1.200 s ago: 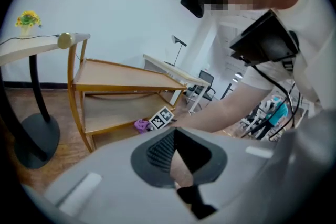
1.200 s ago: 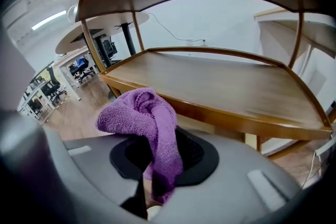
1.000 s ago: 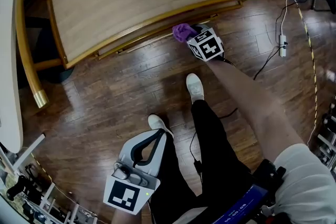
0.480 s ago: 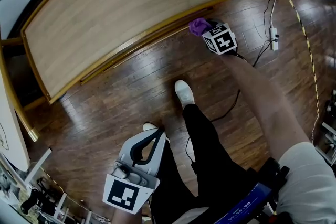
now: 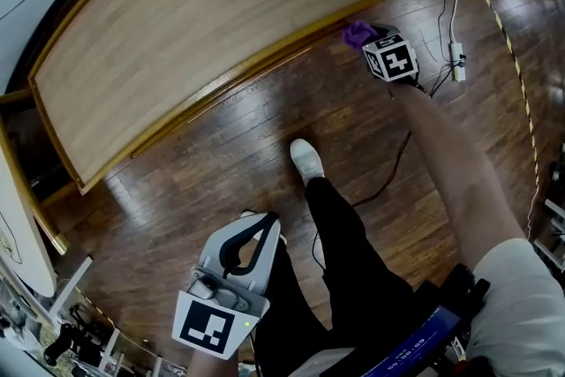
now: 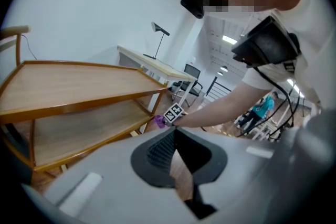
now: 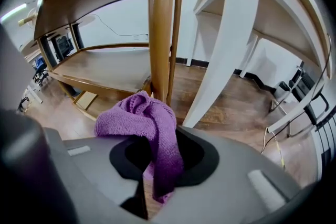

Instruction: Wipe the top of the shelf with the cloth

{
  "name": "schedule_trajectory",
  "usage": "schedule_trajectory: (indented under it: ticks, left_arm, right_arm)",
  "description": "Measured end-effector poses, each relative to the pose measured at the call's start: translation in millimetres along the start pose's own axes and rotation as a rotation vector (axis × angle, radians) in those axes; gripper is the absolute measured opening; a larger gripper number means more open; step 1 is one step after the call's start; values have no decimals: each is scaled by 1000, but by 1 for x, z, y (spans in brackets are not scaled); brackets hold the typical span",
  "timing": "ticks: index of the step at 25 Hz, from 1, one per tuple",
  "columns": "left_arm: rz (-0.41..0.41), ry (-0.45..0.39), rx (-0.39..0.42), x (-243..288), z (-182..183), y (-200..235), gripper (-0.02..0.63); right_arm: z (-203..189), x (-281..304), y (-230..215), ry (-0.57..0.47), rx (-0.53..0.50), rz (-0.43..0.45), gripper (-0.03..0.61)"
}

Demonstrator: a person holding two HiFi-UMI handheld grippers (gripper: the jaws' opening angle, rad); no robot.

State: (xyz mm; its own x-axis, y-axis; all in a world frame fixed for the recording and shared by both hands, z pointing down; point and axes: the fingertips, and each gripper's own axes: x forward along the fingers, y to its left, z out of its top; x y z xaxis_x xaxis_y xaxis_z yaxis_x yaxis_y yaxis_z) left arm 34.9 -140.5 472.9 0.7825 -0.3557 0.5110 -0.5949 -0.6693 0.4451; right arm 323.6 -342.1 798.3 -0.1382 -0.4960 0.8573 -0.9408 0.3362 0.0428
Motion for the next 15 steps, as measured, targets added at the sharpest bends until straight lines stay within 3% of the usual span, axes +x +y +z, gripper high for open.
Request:
schedule_trajectory:
  ticks: [8, 15]
  left_arm:
    - [54, -12, 4, -15, 4, 1, 20]
    - [118, -50, 22, -57, 25, -20, 20]
  right_arm:
    - [-18, -12, 9, 23, 34, 24, 83]
    - [-47, -107, 90, -2, 66, 240, 83]
